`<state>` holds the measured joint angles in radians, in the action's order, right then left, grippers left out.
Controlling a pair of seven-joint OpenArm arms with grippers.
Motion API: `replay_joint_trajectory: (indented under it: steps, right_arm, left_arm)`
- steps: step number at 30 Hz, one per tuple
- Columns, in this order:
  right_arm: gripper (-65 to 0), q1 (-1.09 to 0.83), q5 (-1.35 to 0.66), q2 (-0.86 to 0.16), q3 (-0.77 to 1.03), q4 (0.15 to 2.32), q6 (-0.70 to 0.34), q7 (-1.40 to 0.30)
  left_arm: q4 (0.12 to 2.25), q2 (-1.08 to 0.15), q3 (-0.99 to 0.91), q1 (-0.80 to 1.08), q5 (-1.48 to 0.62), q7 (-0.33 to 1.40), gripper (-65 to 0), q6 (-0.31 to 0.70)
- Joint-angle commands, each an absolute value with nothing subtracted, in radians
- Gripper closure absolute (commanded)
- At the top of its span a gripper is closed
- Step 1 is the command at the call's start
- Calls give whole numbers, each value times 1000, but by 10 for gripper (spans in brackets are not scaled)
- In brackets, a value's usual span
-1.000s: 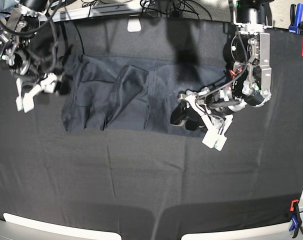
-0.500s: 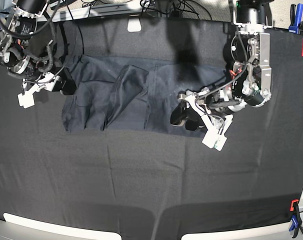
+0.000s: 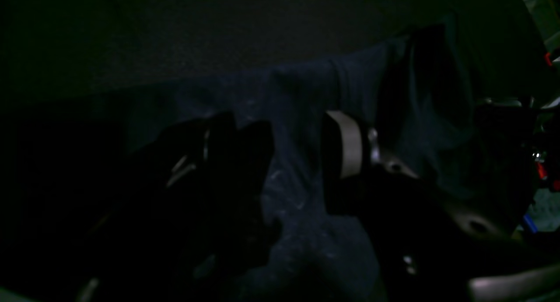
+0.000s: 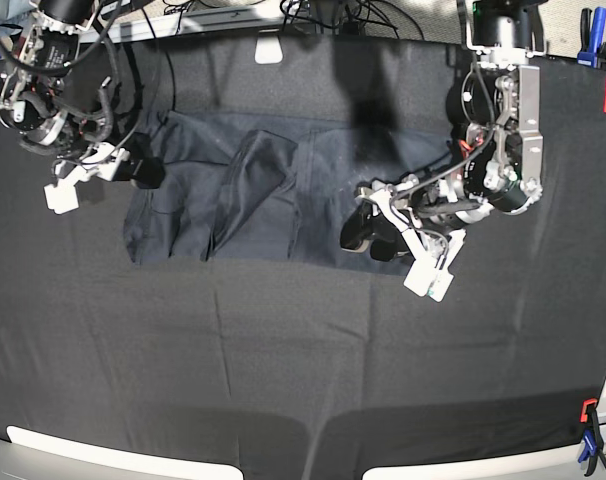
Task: Layout the t-shirt on the table in an organized manner, then fold the t-shirt properly
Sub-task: 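Grasp the opposite shirt end with the right gripper, then fold the held end with the right gripper over onto the shirt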
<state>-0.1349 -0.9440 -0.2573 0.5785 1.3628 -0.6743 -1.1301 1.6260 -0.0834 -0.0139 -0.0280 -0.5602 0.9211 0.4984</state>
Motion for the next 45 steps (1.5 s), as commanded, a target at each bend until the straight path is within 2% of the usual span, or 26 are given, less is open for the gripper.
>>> replay_joint_trajectory:
  steps: [1, 10, 19, 32, 33, 40, 42, 43, 45]
  right_arm:
    - [-396, -128, -962, -258, 568, 1374, -698, -1127]
    - [-396, -128, -962, -203, 495, 1374, -698, -1127]
    - [-396, -127, -1048, -197, 495, 1374, -698, -1127]
    - [-395, -127, -1052, -181, 495, 1374, -698, -1127]
    - [-378, -127, -1051, -174, 495, 1374, -698, -1127]
    - [-133, -127, -1049, -137, 495, 1374, -698, -1127]
    - [-20, -127, -1048, -146, 495, 1374, -698, -1127]
    - [0, -127, -1048, -153, 496, 1374, -698, -1127]
    - [0, -126, -1048, -171, 497, 1374, -698, -1127]
  left_arm:
    - [1644, -83, -16, -46, -580, 905, -292, 501]
    - [1644, -83, -16, -46, -580, 905, -292, 501]
    - [1644, -83, -16, -46, -580, 905, -292, 501]
    - [1644, -83, -16, -46, -580, 905, -292, 501]
    - [1644, -83, -16, -47, -580, 905, -292, 501]
    - [1644, -83, -16, -46, -580, 905, -292, 501]
    - [1644, -83, -16, -46, -580, 905, -292, 501]
    - [1644, -83, -16, -46, -580, 905, -292, 501]
    - [1644, -83, -16, -46, -580, 905, -292, 501]
